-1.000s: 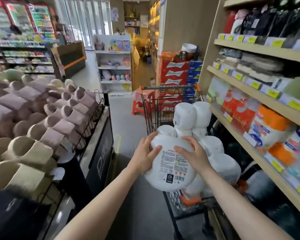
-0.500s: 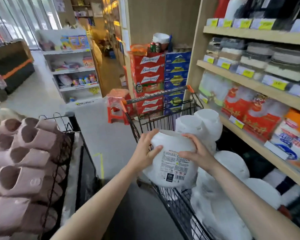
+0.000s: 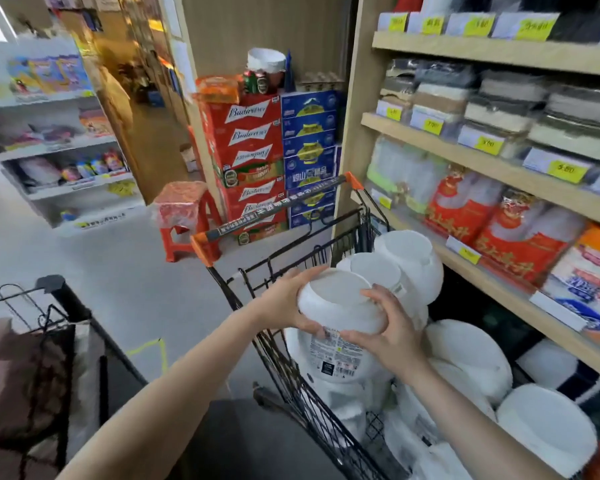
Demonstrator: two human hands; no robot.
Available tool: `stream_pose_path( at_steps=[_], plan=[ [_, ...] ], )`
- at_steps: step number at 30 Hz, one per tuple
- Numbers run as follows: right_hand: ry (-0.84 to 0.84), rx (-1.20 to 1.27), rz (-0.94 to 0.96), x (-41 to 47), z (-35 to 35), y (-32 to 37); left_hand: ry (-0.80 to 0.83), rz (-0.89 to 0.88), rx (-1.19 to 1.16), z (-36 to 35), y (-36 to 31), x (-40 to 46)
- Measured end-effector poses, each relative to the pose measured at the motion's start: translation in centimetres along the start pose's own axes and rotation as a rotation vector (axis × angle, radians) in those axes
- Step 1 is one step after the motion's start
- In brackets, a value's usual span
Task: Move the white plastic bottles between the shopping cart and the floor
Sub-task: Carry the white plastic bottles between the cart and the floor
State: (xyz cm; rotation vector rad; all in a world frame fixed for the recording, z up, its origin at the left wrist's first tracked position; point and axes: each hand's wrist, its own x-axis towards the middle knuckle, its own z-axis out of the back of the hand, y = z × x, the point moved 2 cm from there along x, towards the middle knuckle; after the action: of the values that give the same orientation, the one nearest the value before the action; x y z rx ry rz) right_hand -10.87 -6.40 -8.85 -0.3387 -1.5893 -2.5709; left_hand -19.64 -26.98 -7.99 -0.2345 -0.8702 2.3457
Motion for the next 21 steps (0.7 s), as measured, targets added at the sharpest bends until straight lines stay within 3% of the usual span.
stream_pose_path(
  at_steps=[8,15,21],
  plan=[
    [-0.181,-0.167,0.042,0.1,-3.1,-1.5,0.143,-0.166,0.029,-0.3,3.6,3.4],
    [-0.324,-0.308,-0.069,-1.0,-6.7,-3.0,0.31,-0.338,0.161,-2.2,6.6,5.5],
    [-0.224,-0.328,-0.219,-1.4,-6.4,-2.4,0.352,-0.377,0.184,-1.9,7.0,5.3]
  ],
)
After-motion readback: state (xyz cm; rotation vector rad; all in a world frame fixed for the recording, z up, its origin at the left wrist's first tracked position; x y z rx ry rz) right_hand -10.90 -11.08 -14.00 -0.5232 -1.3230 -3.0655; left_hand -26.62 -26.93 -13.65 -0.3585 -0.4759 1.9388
